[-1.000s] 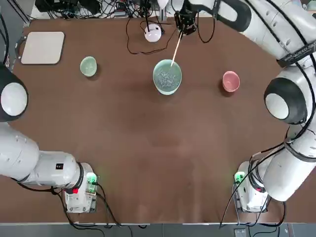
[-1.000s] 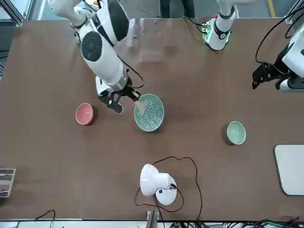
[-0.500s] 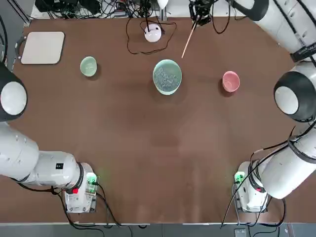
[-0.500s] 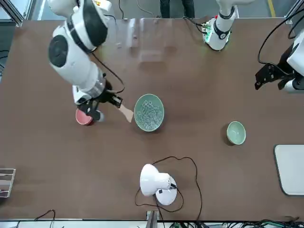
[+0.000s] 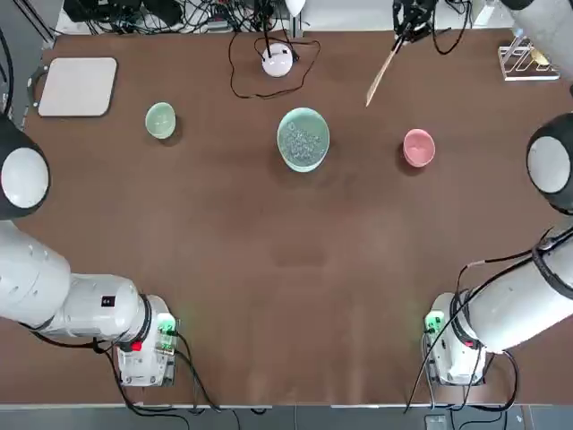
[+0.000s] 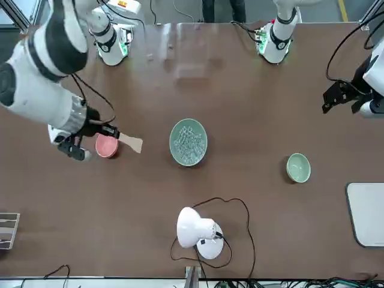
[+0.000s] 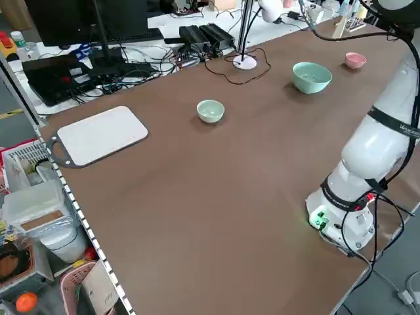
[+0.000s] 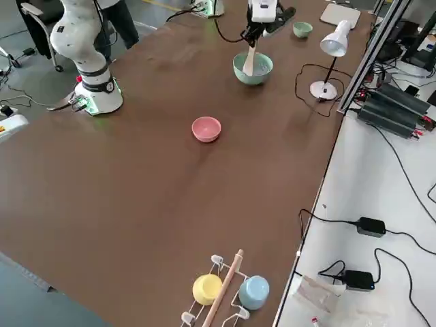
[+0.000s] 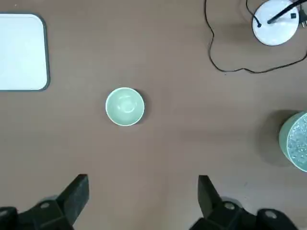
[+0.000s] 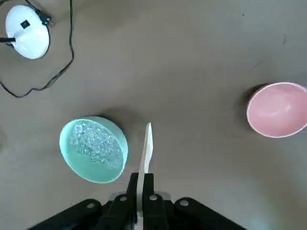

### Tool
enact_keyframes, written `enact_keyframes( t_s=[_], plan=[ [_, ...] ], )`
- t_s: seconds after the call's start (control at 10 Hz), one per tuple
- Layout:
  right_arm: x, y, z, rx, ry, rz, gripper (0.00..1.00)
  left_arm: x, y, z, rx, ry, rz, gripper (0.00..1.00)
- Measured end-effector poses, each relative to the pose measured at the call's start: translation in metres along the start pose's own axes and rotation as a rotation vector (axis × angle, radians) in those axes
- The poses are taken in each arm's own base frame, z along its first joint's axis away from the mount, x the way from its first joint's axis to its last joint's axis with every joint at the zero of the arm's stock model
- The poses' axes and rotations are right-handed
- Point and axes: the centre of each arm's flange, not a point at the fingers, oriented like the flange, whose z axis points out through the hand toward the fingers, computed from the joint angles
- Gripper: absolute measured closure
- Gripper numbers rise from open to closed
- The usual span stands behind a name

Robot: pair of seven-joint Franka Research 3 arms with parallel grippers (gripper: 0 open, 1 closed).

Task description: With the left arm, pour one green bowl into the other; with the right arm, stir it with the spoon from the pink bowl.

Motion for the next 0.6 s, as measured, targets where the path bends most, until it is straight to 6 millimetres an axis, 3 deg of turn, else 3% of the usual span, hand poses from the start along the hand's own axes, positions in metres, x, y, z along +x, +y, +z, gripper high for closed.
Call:
enact_keyframes(
  t_s=[0.1, 0.4, 0.6],
  plan=[
    [0.003, 0.026, -0.002, 0.014, -0.013, -0.029, 0.95, 0.0, -0.004, 0.0, -0.002, -0.001, -0.008, 0.0],
    [0.008, 0.069, 0.001, 0.042, -0.037, -0.098, 0.95, 0.001, -0.013, 0.0, -0.002, -0.001, -0.024, 0.0],
    [0.018, 0.113, 0.004, 0.064, -0.061, -0.159, 0.95, 0.002, -0.021, 0.0, -0.002, 0.0, -0.037, 0.0]
  ],
)
